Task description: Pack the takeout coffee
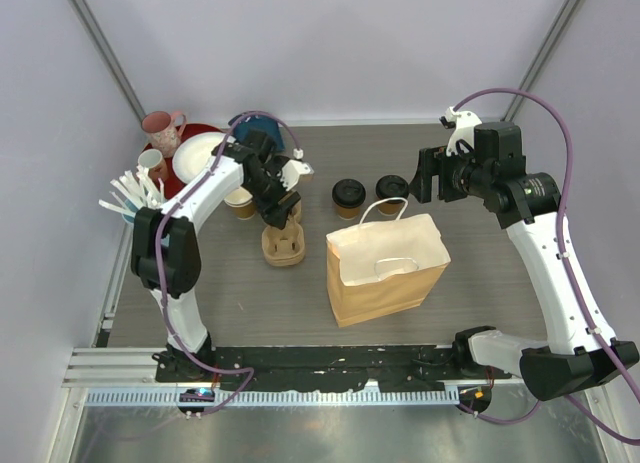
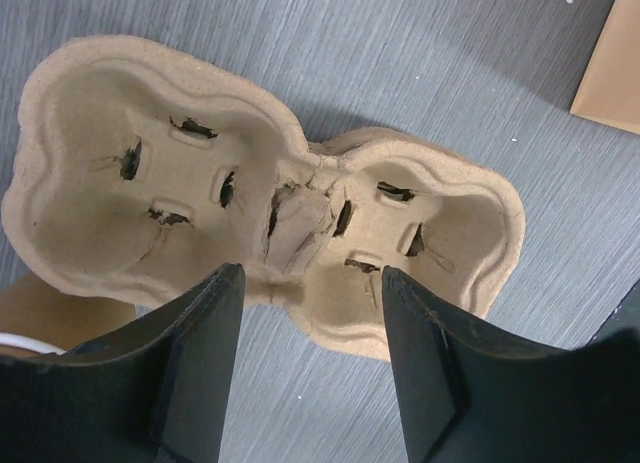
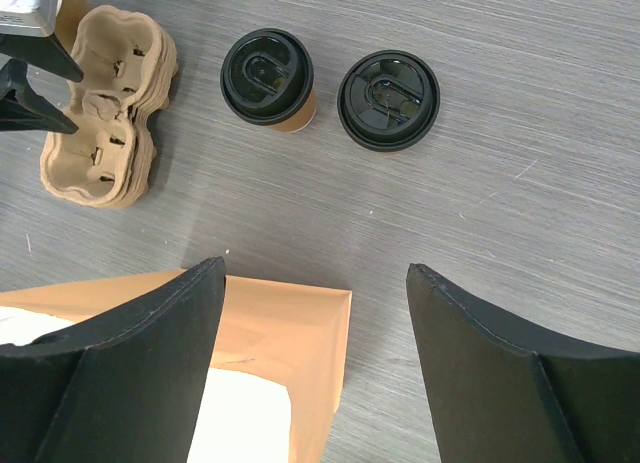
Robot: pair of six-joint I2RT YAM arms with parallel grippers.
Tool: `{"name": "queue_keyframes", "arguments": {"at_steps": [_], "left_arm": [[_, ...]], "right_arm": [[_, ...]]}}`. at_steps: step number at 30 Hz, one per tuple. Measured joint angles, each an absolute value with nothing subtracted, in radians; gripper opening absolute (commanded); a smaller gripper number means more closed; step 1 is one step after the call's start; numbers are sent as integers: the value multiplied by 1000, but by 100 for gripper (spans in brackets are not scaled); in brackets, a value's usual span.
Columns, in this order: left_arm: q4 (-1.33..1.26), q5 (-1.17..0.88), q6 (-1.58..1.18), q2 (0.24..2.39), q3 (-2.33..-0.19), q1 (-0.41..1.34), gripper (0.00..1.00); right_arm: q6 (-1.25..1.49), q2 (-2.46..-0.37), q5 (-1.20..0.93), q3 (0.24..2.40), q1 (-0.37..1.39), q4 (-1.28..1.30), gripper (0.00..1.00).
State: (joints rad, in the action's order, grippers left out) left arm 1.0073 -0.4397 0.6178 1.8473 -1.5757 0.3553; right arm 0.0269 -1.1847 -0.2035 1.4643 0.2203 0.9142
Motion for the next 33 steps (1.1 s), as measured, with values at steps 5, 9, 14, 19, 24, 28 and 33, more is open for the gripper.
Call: {"name": "queue_keyframes", "arguments": {"at_steps": [5,9,14,19,24,28,33], "left_arm": [[1007,-451,621,1869,-1588,355,47],[1013,-460,630,1881,-1591,355,45],[1028,-474,638,1901,-1599,355,44],[1031,-482,639,1905,-1599,355,21],[1030,-489,638,1905,-1599,355,7],[1030,-490,638,1905,-1599,355,0],[1039,-499,638,1906,-1602,355,0]], "right_arm": [[24,-1185,-204,1464,220,914,78],[23,-1185,-204,1464,220,914,78],[20,-1185,-204,1464,220,914,79],[19,-1185,-205,1464,220,914,79],[19,-1184,-205,1464,220,914,79],[19,-1184,-206,1464,220,915,79],[19,-1184,-208,1464,220,914,79]]}}
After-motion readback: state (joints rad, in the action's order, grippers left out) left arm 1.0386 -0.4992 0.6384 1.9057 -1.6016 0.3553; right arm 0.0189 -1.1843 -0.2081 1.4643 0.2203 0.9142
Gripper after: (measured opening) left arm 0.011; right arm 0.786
